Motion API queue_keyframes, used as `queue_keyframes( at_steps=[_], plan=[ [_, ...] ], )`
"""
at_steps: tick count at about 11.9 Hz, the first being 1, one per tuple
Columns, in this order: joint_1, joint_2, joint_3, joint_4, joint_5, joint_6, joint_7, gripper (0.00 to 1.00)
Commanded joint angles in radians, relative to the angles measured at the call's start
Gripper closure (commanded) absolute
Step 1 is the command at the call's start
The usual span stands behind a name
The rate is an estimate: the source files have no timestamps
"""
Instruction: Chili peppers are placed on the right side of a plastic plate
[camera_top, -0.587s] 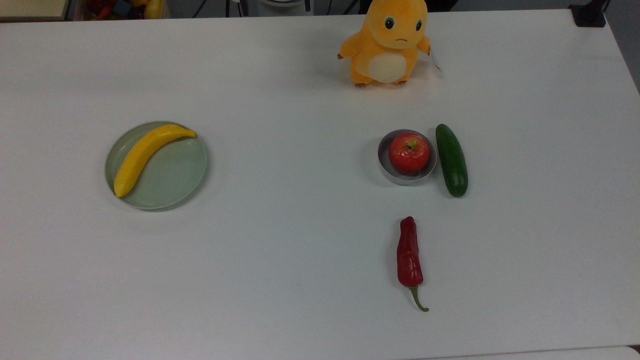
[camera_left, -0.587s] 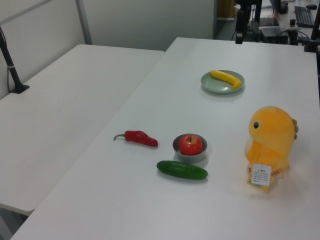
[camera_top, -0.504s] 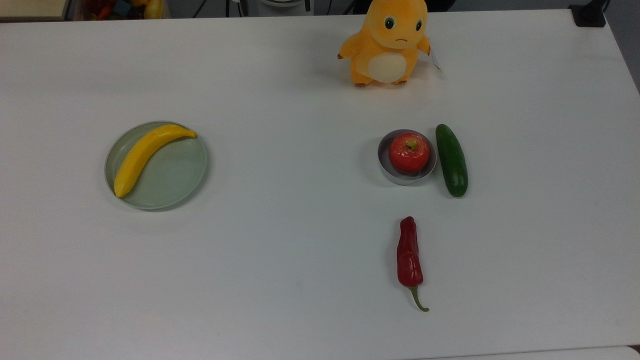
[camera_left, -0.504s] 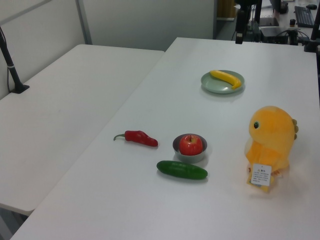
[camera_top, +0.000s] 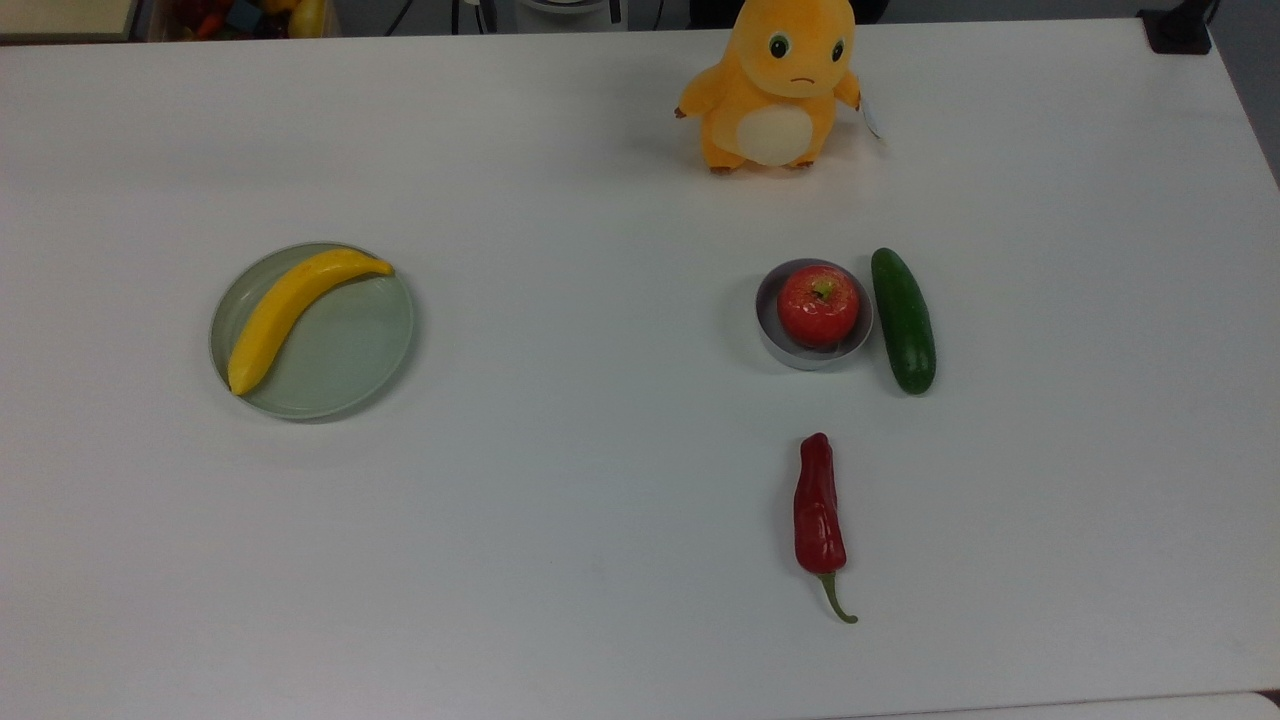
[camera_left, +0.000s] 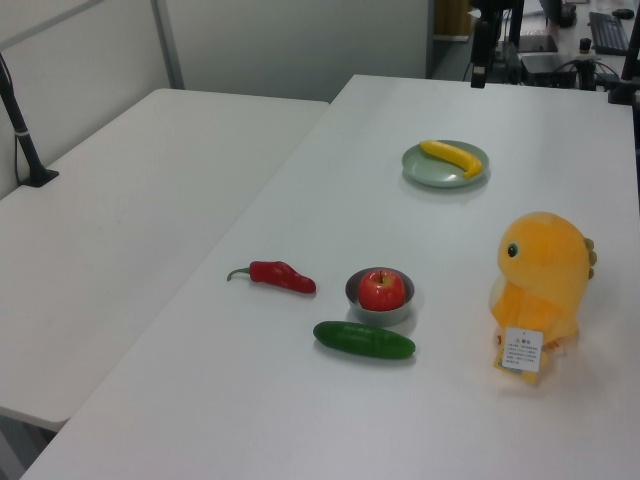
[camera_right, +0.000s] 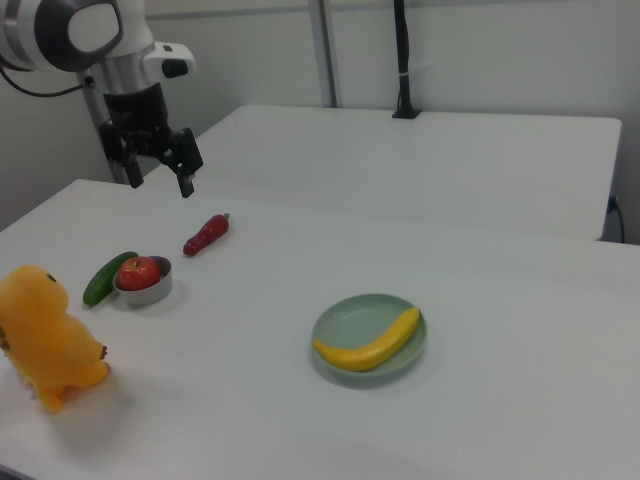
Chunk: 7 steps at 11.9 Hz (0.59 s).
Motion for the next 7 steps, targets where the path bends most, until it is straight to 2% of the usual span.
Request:
queue_keyframes(
  at_steps=[1, 7],
  plan=[
    [0.018, -0.007, -0.017, -0.016, 0.001, 0.028, -0.018, 0.00],
    [0.013, -0.007, -0.017, -0.016, 0.003, 0.028, -0.026, 0.00]
  ],
)
